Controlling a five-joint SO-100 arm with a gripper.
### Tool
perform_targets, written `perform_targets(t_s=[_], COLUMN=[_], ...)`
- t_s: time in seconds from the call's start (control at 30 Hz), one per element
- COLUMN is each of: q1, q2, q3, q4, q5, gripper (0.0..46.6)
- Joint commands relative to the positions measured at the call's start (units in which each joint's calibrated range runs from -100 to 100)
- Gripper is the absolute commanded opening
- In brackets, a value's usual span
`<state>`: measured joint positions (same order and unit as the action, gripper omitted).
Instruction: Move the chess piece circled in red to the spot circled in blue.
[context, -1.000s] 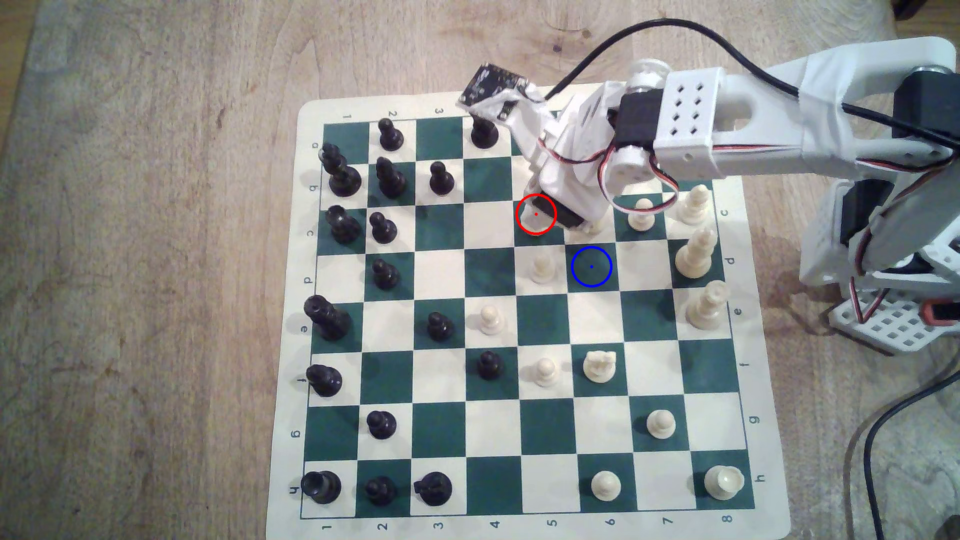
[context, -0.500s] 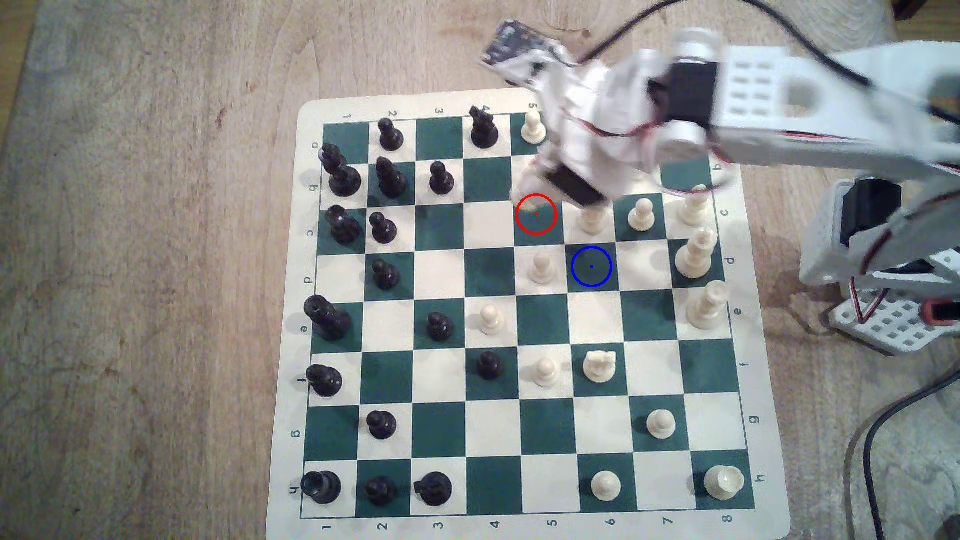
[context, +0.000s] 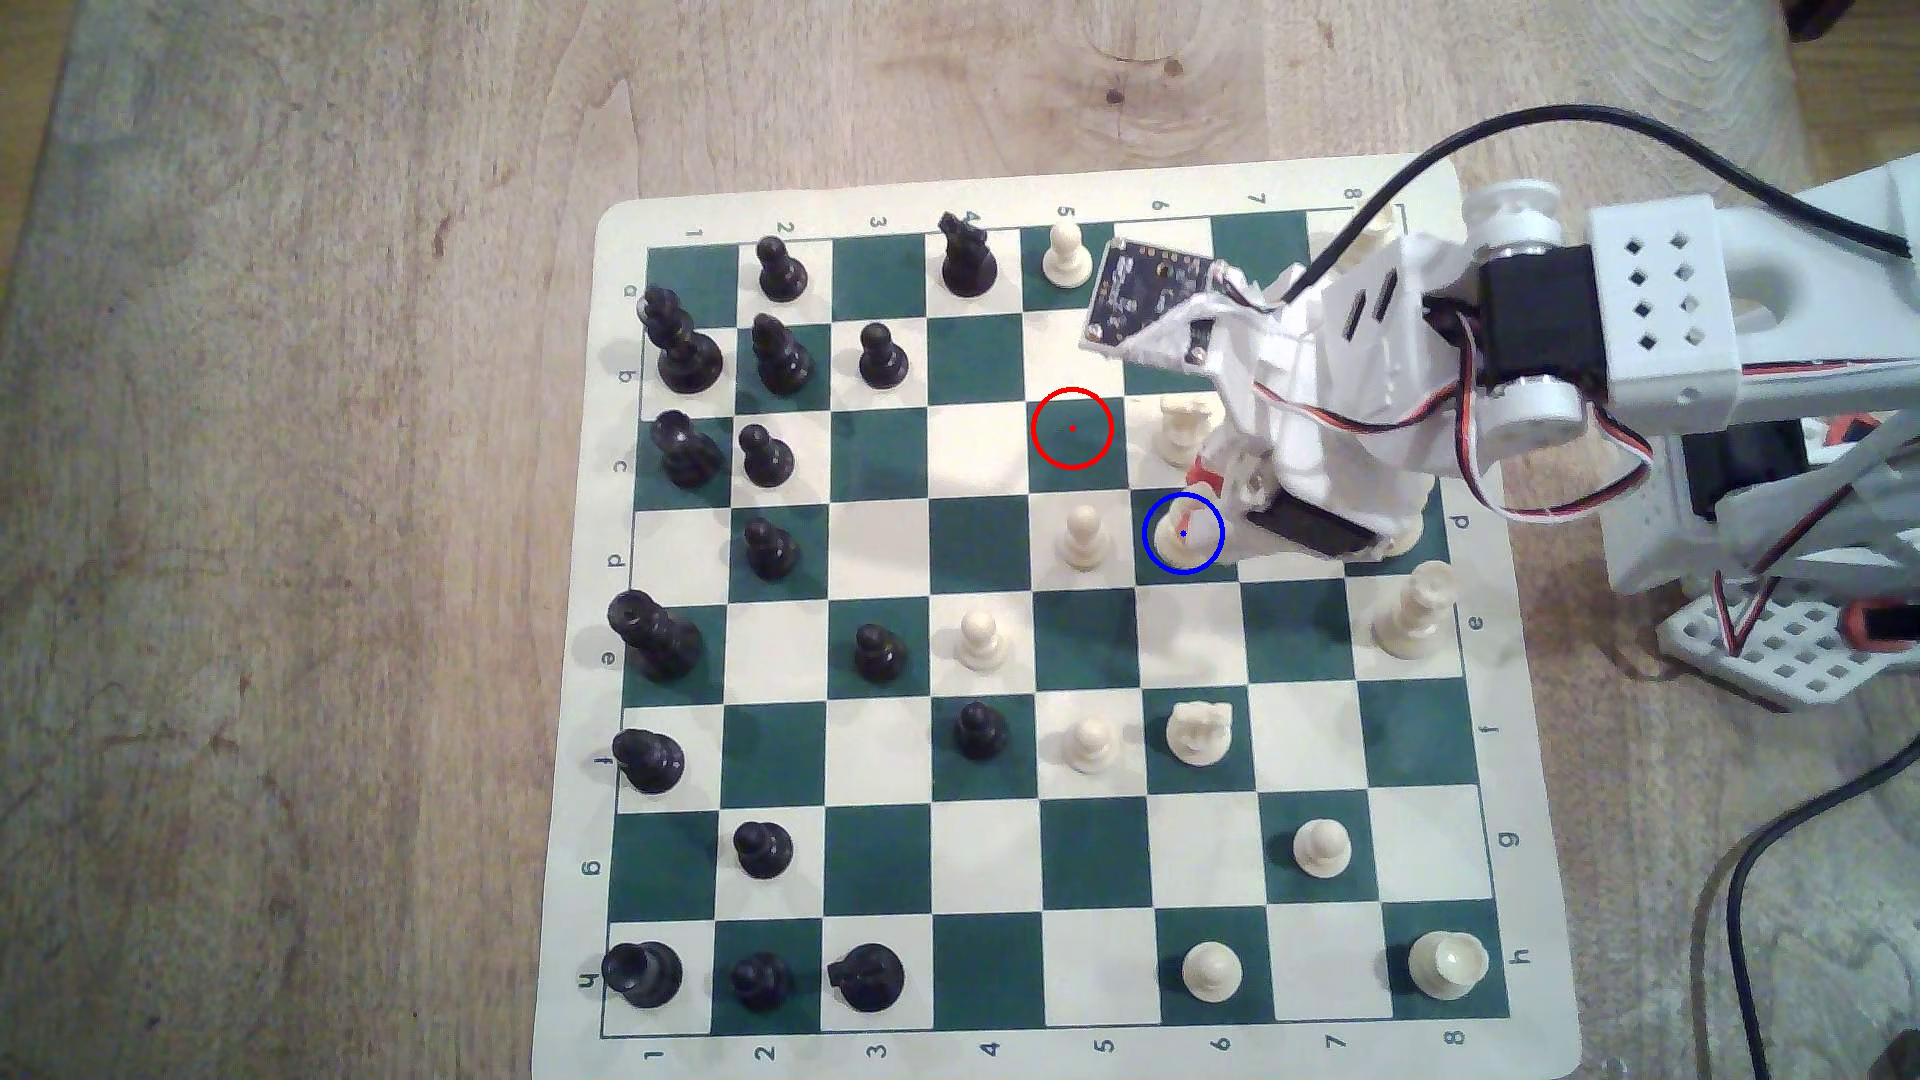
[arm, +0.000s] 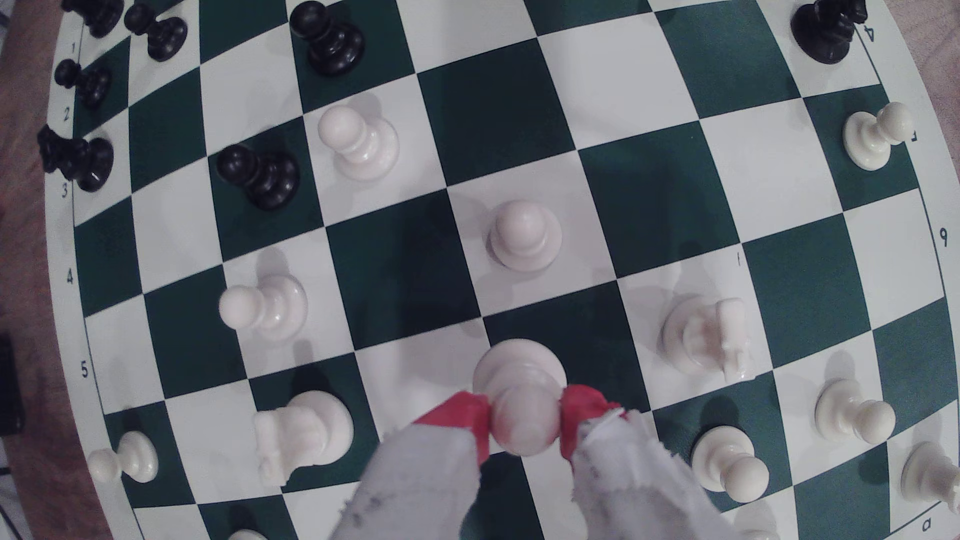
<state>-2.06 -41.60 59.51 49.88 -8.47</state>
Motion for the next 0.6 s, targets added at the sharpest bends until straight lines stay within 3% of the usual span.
perform_targets(t_s=[0.0,0.57], q1=[0.38,2.34], q2=[1.02,10.11], q3=[-0.22,0.78], q4=[-3.28,-7.87], q5=[0.39,2.25], gripper=[0.3,0.3])
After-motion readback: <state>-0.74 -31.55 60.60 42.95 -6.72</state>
